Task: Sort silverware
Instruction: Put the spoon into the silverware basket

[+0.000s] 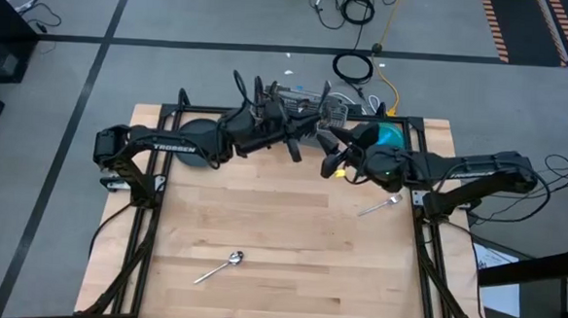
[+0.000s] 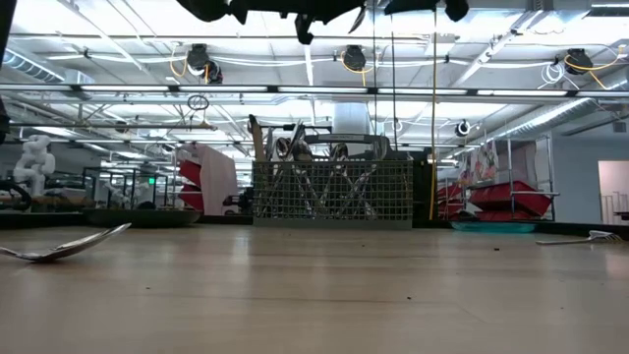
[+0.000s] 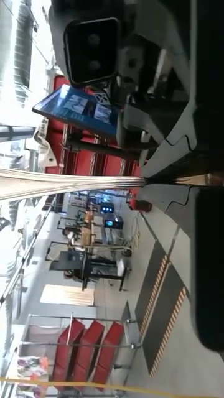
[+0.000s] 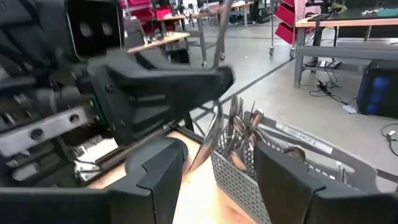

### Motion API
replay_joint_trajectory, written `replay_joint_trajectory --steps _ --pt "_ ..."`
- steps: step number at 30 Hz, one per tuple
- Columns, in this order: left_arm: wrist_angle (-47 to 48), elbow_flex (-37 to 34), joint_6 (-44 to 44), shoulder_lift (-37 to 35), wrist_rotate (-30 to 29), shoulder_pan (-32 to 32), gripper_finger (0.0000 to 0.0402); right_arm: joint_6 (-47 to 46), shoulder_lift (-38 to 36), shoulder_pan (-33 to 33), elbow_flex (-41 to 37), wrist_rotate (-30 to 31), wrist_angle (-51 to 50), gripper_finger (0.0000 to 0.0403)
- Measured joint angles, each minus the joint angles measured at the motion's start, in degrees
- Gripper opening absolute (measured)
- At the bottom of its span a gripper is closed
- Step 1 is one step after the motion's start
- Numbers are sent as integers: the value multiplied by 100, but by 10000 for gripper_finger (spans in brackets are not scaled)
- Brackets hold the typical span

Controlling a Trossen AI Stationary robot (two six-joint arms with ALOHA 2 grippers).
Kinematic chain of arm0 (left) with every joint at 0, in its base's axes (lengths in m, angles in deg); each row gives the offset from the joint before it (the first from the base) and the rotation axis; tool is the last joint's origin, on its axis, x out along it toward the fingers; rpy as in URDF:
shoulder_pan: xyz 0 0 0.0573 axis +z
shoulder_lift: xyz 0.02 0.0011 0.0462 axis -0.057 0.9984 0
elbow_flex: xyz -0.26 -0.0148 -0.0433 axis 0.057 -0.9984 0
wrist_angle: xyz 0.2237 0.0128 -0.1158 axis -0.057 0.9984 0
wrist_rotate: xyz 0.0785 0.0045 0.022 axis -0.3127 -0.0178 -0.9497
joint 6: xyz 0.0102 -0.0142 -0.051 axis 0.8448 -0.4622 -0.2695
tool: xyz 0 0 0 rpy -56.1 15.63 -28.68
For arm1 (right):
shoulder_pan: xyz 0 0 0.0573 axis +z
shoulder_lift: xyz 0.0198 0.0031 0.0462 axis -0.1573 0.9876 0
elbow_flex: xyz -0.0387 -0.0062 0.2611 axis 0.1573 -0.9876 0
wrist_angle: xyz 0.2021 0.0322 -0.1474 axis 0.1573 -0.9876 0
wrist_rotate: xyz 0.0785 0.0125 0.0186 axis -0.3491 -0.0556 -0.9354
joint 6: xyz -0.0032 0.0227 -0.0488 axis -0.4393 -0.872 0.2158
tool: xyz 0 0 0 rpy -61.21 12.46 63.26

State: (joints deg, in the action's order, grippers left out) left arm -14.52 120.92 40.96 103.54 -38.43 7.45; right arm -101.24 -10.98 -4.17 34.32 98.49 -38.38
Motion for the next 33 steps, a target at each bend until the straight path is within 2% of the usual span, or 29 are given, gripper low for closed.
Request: replay_joint_trajectory --steps 8,19,22,26,27,33 --pt "35 0 -5 0 192 -11 11 156 259 -154 -2 -28 127 183" --pt "7 -2 12 0 215 -100 11 355 280 -505 -1 -554 297 175" --pt "-43 -7 12 0 216 -100 11 485 286 -557 0 -767 300 135" --pt "-75 -11 17 0 218 -100 10 695 327 -552 2 -693 279 31" --pt "-88 -11 22 0 203 -102 10 757 337 -557 2 -650 300 16" --pt "-94 -11 21 0 205 -100 12 859 341 -552 2 -381 377 3"
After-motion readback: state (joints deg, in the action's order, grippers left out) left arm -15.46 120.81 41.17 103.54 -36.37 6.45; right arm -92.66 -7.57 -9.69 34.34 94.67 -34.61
